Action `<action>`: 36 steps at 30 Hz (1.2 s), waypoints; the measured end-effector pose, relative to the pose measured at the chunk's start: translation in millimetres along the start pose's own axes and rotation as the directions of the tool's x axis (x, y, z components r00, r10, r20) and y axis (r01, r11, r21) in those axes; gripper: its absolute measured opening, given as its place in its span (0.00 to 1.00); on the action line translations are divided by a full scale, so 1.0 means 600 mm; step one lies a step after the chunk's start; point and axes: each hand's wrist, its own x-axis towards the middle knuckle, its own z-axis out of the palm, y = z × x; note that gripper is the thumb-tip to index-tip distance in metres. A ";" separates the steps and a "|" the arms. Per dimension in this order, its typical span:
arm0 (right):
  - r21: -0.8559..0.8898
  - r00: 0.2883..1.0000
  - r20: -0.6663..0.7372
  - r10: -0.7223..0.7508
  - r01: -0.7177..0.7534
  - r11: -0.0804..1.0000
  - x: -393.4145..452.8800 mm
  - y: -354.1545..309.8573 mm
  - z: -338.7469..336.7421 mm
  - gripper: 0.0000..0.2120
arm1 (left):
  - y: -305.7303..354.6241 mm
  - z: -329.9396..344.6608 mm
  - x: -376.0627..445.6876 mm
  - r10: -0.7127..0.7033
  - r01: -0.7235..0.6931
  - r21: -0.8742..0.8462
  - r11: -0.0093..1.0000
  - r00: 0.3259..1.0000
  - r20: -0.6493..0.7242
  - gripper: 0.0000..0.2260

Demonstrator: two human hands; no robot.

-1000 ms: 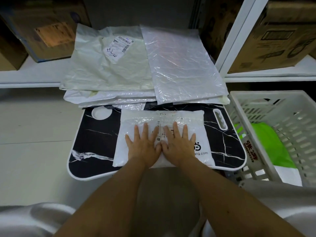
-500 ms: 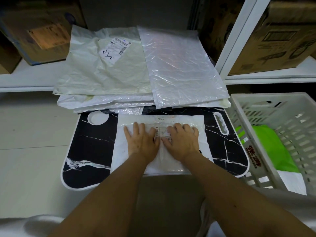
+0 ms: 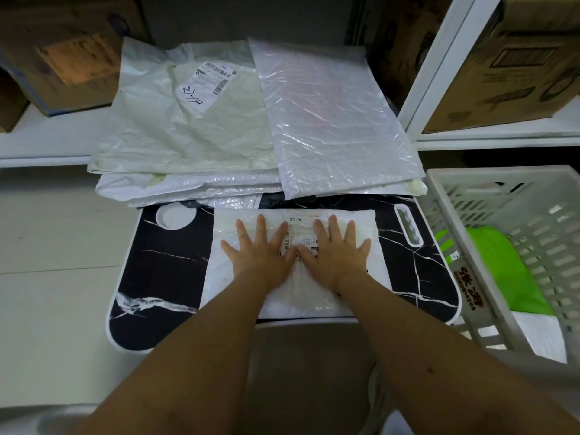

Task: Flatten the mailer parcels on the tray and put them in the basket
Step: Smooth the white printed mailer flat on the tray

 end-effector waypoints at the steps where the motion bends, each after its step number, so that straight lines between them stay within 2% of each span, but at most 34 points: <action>1: 0.004 1.000 -0.002 0.007 -0.007 1.000 0.002 -0.001 0.001 0.38 | 0.000 0.000 0.001 -0.001 0.001 0.001 1.000 1.000 0.000 0.29; 5: 0.021 0.999 -0.005 0.043 -0.043 0.999 0.002 -0.009 -0.001 0.39 | 0.003 0.002 0.002 -0.003 0.003 0.006 1.000 1.000 -0.011 0.28; 8: 0.053 0.992 -0.003 0.124 -0.124 0.991 -0.003 -0.022 -0.009 0.39 | 0.012 -0.002 -0.007 -0.020 0.019 -0.020 1.000 0.999 -0.037 0.29; 10: 0.089 0.967 -0.011 0.254 -0.252 0.964 -0.014 -0.036 -0.013 0.41 | 0.018 -0.004 -0.027 -0.107 0.105 -0.035 0.994 0.993 -0.051 0.29; 12: 0.109 0.927 -0.060 0.370 -0.362 0.926 -0.033 -0.045 -0.012 0.42 | 0.025 0.000 -0.052 -0.256 0.251 -0.070 0.965 0.965 -0.062 0.30; 14: 0.166 0.906 -0.116 0.407 -0.386 0.907 -0.057 -0.059 0.000 0.40 | 0.028 0.006 -0.079 -0.344 0.336 -0.110 0.935 0.938 -0.053 0.31; 16: 0.266 0.901 -0.125 0.416 -0.374 0.889 -0.080 -0.073 0.018 0.36 | 0.028 0.016 -0.100 -0.339 0.333 -0.137 0.933 0.940 -0.025 0.30; 20: 0.293 0.935 -0.118 0.336 -0.290 0.911 -0.105 -0.074 0.047 0.34 | 0.019 0.028 -0.112 -0.274 0.272 -0.119 0.955 0.962 0.002 0.30; 26: 0.204 0.971 -0.116 0.208 -0.182 0.962 -0.108 -0.051 0.046 0.35 | 0.008 0.025 -0.107 -0.242 0.245 -0.147 0.958 0.969 0.038 0.31; 29: 0.180 0.982 -0.111 0.154 -0.132 0.975 -0.105 -0.044 0.042 0.32 | 0.003 0.020 -0.103 -0.206 0.211 -0.147 0.966 0.977 0.048 0.28; 32: 0.204 0.984 -0.143 0.103 -0.073 0.976 -0.111 -0.039 0.033 0.26 | -0.002 0.015 -0.118 -0.117 0.109 -0.168 0.980 0.992 -0.041 0.25; 34: 0.169 0.962 -0.253 0.107 -0.065 0.984 -0.131 -0.050 0.033 0.25 | 0.002 0.024 -0.143 -0.054 0.039 -0.104 0.994 0.987 -0.150 0.25; 36: 0.160 0.957 -0.283 0.063 -0.018 0.987 -0.158 -0.067 0.040 0.25 | 0.004 0.039 -0.167 0.014 -0.016 -0.015 1.000 0.991 -0.133 0.26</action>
